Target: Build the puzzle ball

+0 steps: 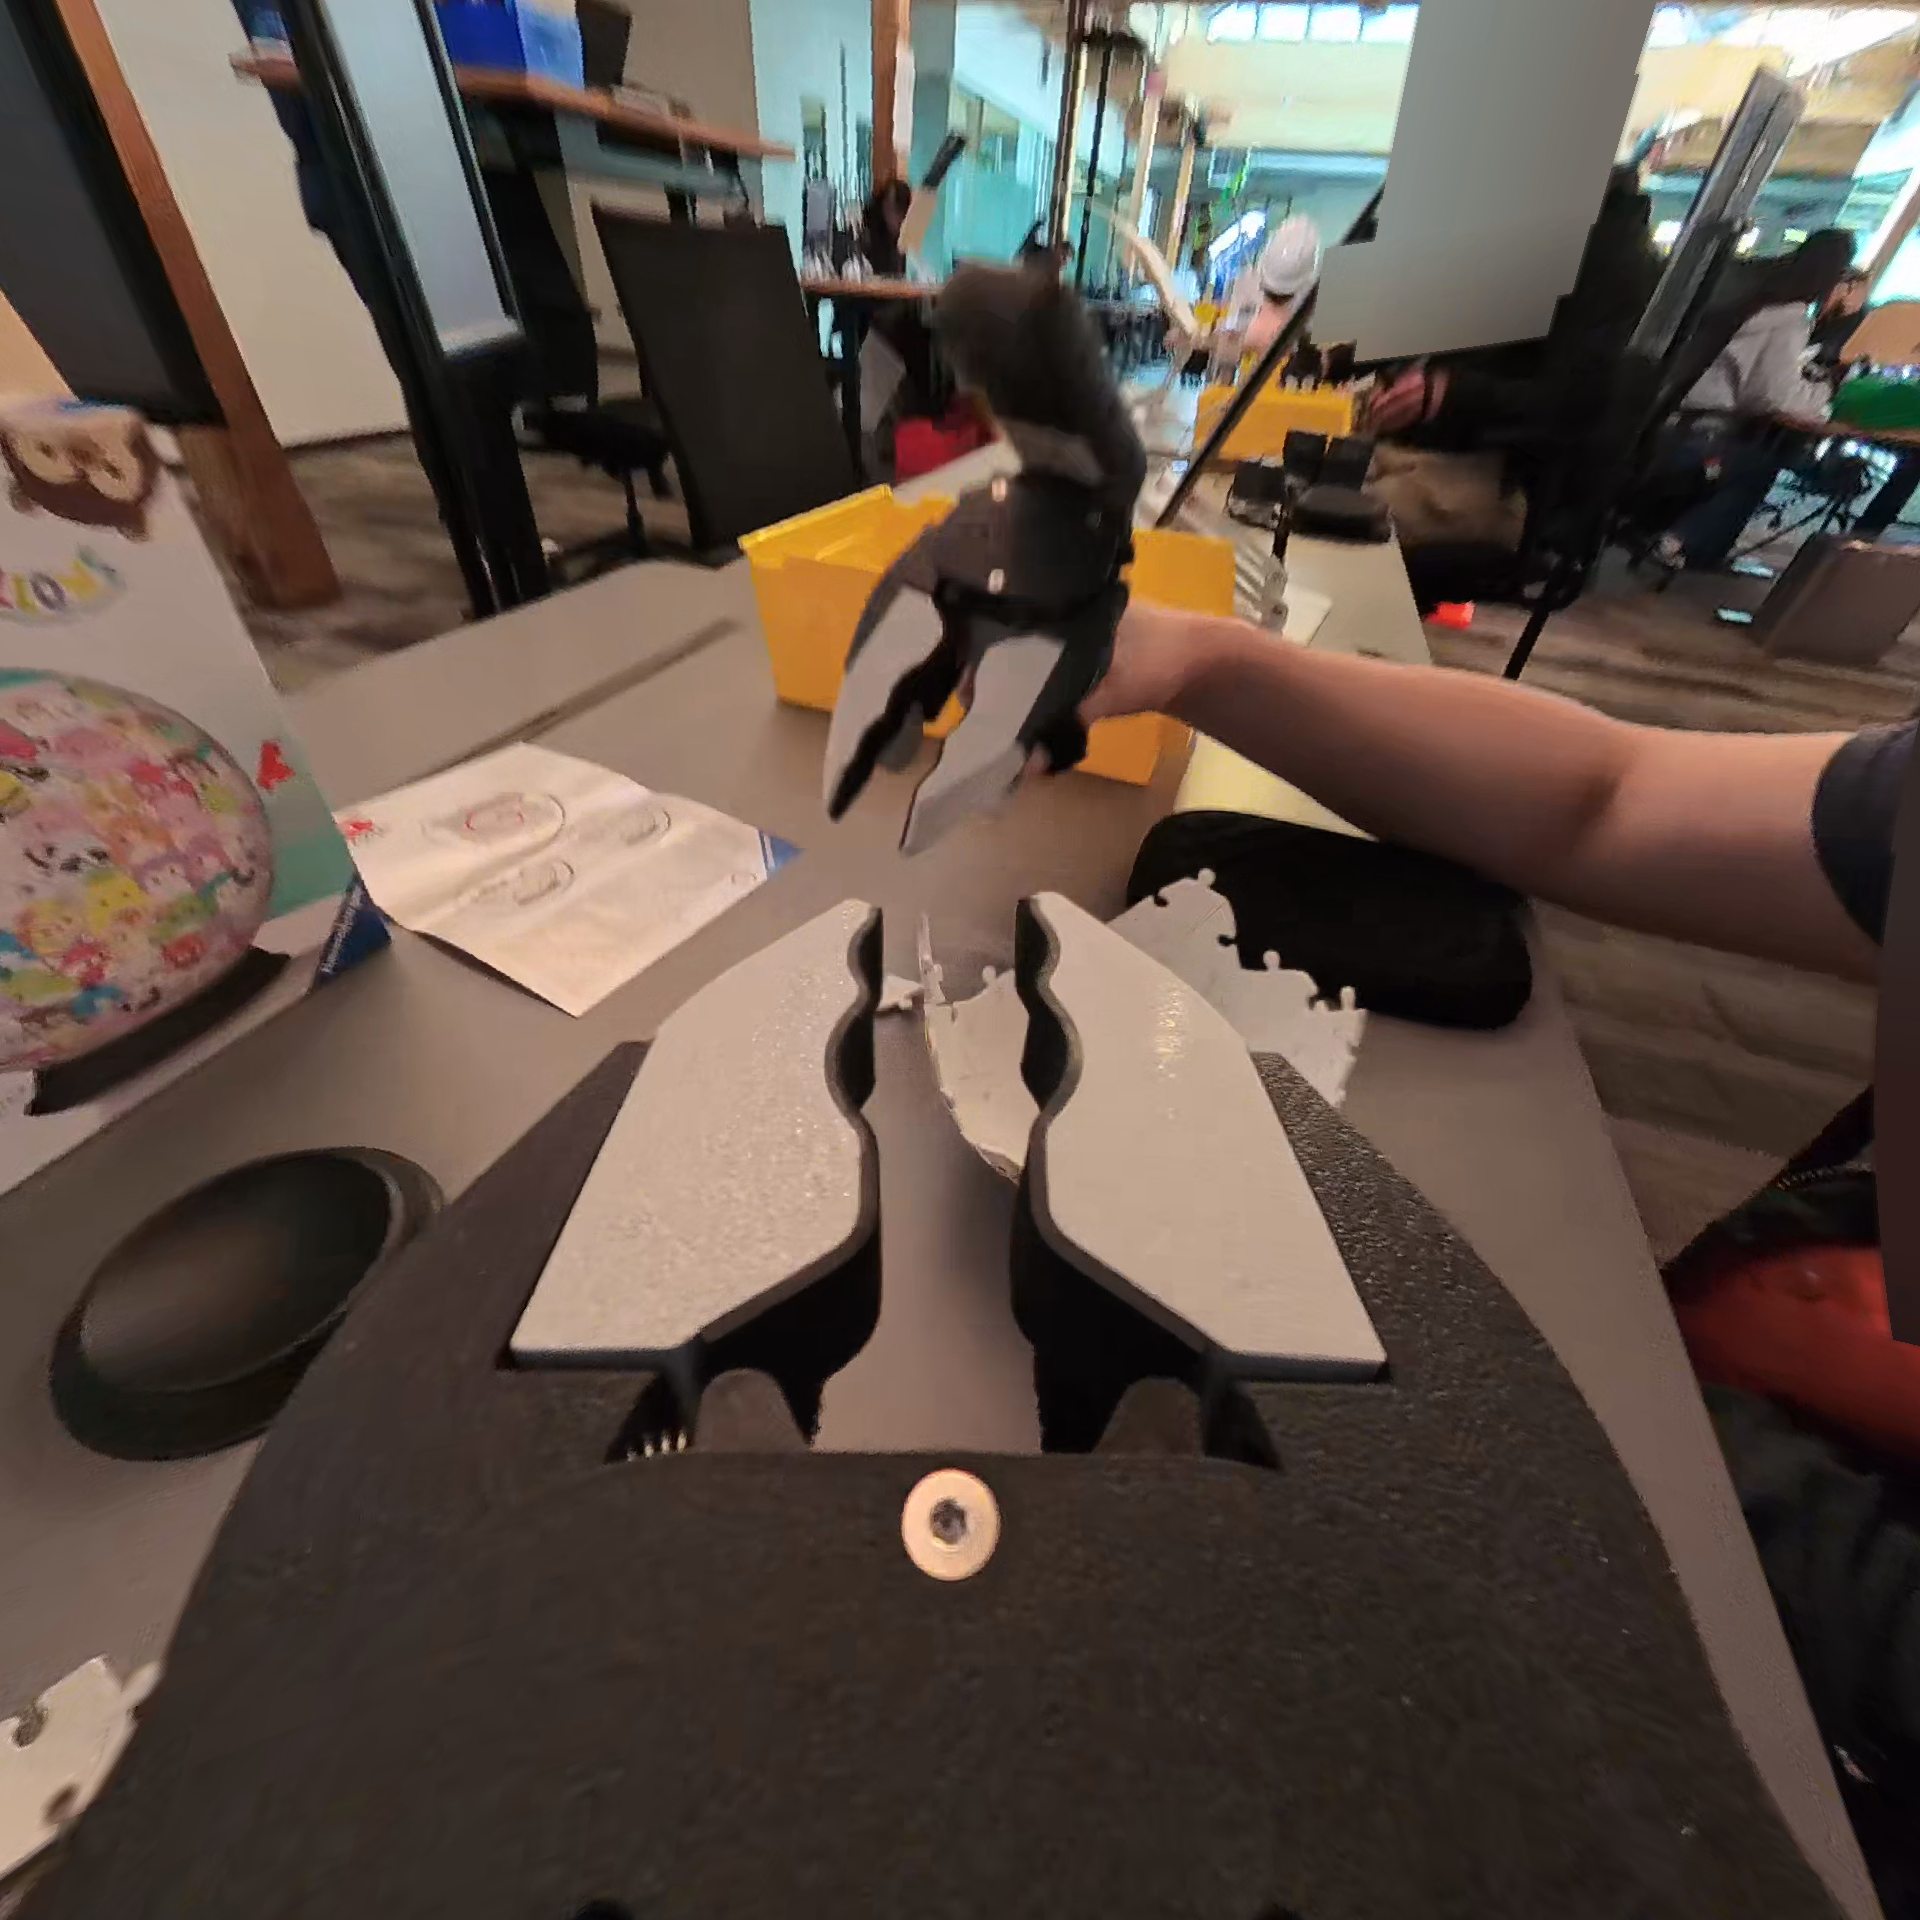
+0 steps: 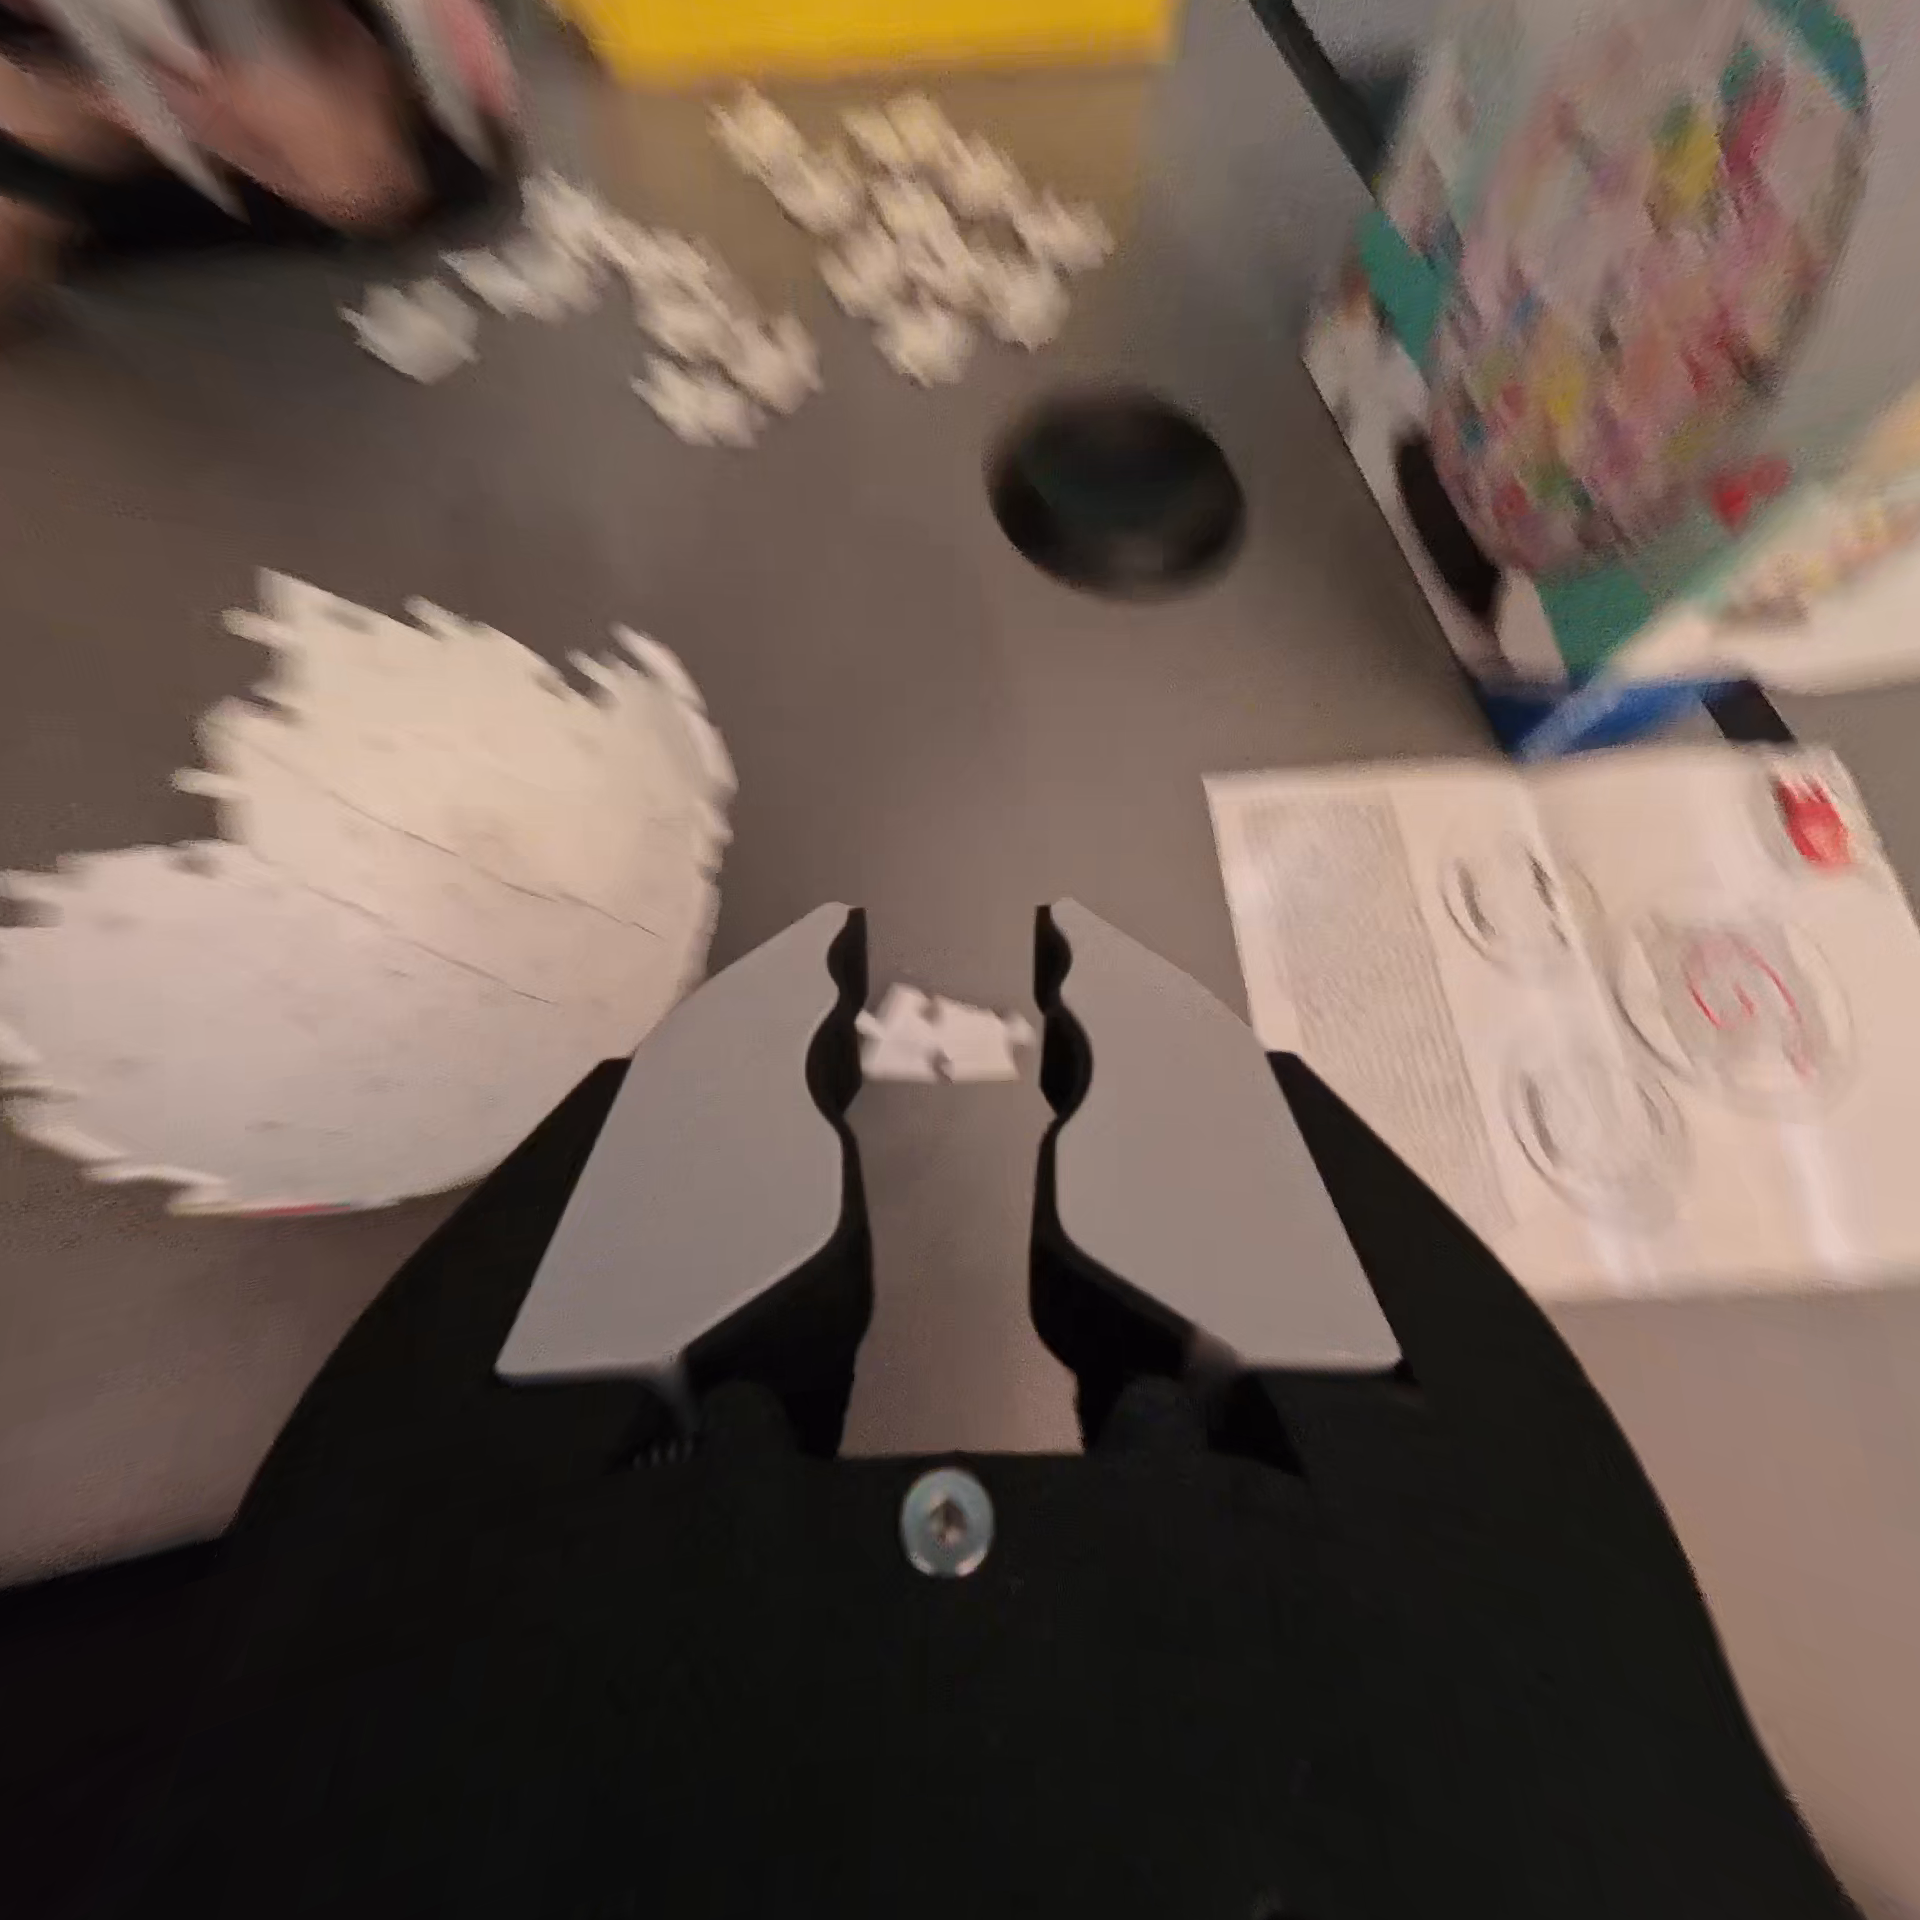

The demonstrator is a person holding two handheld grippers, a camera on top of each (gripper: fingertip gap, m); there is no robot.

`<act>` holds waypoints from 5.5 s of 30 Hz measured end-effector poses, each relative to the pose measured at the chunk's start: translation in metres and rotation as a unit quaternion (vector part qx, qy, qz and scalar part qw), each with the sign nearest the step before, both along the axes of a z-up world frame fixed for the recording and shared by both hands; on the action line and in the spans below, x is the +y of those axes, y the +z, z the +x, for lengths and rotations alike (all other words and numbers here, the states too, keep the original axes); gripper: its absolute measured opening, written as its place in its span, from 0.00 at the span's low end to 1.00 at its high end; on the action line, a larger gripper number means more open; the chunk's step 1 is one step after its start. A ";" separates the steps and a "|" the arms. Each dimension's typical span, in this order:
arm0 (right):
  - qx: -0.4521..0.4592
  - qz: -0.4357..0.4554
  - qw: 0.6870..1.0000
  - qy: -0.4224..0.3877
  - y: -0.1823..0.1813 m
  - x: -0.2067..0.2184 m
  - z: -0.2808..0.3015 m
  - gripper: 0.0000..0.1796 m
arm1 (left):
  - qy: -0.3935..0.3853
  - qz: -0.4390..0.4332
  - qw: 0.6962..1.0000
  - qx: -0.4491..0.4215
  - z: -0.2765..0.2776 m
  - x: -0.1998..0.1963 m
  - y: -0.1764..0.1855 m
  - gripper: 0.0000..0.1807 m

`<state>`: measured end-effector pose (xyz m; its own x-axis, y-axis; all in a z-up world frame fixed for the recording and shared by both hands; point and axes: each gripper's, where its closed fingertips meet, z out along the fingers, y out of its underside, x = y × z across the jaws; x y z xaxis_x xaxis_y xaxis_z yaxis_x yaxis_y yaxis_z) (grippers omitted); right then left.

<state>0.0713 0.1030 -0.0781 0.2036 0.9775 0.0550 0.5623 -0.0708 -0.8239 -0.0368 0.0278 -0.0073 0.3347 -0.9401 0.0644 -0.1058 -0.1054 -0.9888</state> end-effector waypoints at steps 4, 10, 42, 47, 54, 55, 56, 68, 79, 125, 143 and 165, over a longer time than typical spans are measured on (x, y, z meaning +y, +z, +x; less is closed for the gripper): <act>0.067 -0.073 0.986 0.135 0.016 -0.038 -0.026 0.23 | -0.028 -0.042 0.997 0.051 0.019 0.004 -0.026 0.11; 0.043 -0.045 0.981 0.185 0.009 -0.043 -0.041 0.22 | -0.041 -0.083 0.992 0.089 0.031 0.013 -0.053 0.08; -0.003 -0.049 0.981 0.189 -0.019 -0.050 -0.063 0.02 | -0.060 -0.114 0.985 0.113 0.046 0.017 -0.083 0.02; -0.009 -0.042 0.982 0.186 -0.021 -0.049 -0.063 0.02 | -0.056 -0.115 0.985 0.113 0.046 0.018 -0.085 0.02; -0.003 -0.029 0.982 0.184 -0.017 -0.049 -0.062 0.06 | -0.056 -0.116 0.986 0.106 0.047 0.018 -0.083 0.01; -0.009 -0.024 0.983 0.184 -0.017 -0.048 -0.060 0.06 | -0.055 -0.115 0.986 0.106 0.047 0.018 -0.083 0.01; -0.016 -0.022 0.982 0.185 -0.017 -0.048 -0.058 0.06 | -0.055 -0.115 0.986 0.106 0.047 0.018 -0.083 0.01; -0.055 -0.051 0.979 0.187 -0.033 -0.051 -0.053 0.02 | -0.056 -0.114 0.986 0.104 0.047 0.016 -0.084 0.01; -0.026 -0.044 0.981 0.185 -0.019 -0.050 -0.052 0.10 | -0.053 -0.114 0.987 0.102 0.046 0.015 -0.083 0.01; -0.210 -0.071 0.975 0.009 -0.069 0.005 0.007 0.29 | -0.053 -0.113 0.989 0.076 0.045 0.011 -0.075 0.05; -0.233 -0.077 0.969 0.017 -0.078 0.000 0.006 0.14 | -0.055 -0.118 0.989 0.071 0.041 0.007 -0.075 0.05; 0.019 -0.081 0.996 -0.039 0.037 0.009 -0.009 0.02 | 0.001 -0.085 0.996 0.033 0.036 0.050 -0.027 0.10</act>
